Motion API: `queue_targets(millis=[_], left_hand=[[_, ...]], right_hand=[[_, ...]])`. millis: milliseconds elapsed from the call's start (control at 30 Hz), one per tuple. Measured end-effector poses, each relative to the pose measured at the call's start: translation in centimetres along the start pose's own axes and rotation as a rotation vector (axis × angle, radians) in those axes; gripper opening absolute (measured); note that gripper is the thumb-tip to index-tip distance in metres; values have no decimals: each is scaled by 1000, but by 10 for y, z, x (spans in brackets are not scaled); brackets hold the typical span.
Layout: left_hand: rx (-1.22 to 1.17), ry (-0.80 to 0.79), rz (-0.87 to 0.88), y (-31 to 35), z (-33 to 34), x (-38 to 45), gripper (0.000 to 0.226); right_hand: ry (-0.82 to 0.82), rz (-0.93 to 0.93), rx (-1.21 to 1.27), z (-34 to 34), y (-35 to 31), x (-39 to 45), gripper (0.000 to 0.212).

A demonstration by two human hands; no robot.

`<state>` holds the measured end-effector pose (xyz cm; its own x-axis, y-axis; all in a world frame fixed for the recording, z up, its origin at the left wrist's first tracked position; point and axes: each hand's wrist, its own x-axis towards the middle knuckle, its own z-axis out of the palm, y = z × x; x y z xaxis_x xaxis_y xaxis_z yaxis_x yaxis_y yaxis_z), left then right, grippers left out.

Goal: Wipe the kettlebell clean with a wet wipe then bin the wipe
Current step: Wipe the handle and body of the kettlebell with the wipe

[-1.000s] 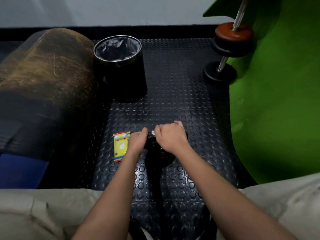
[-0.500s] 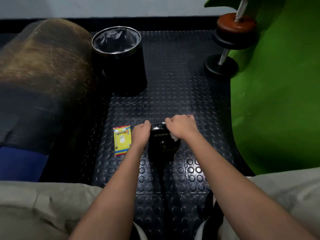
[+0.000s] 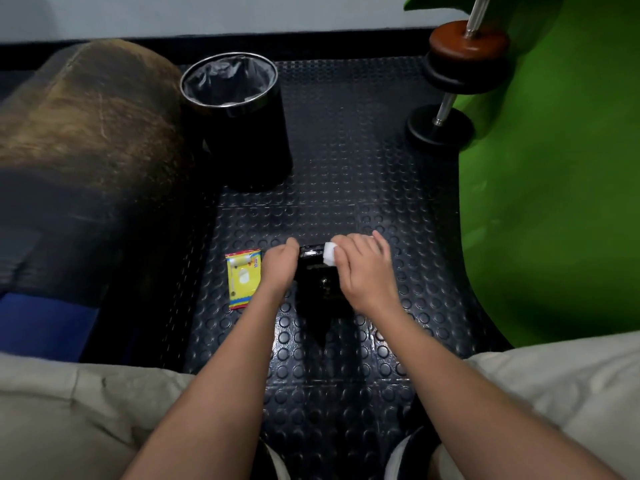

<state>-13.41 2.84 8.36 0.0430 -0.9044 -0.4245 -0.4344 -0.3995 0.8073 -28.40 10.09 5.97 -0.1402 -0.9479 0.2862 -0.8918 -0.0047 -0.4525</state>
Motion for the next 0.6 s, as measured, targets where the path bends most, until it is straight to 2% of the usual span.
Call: queue_targets(millis=[233,300,500,600], left_hand=[[-75,-7,-26,-6,0,4,29],[-77,11,-36,-7,-2,6,31],[-121,10,-86,-10,-4,9,43],[-140,7,-84,-10,-4,8,40]], right_hand=[[156,387,214,4,-20,12,44],[162,343,223,6,-32,15,41],[195,-4,130,5,-32,8,26],[146,25,111,-1,-21,9,27]])
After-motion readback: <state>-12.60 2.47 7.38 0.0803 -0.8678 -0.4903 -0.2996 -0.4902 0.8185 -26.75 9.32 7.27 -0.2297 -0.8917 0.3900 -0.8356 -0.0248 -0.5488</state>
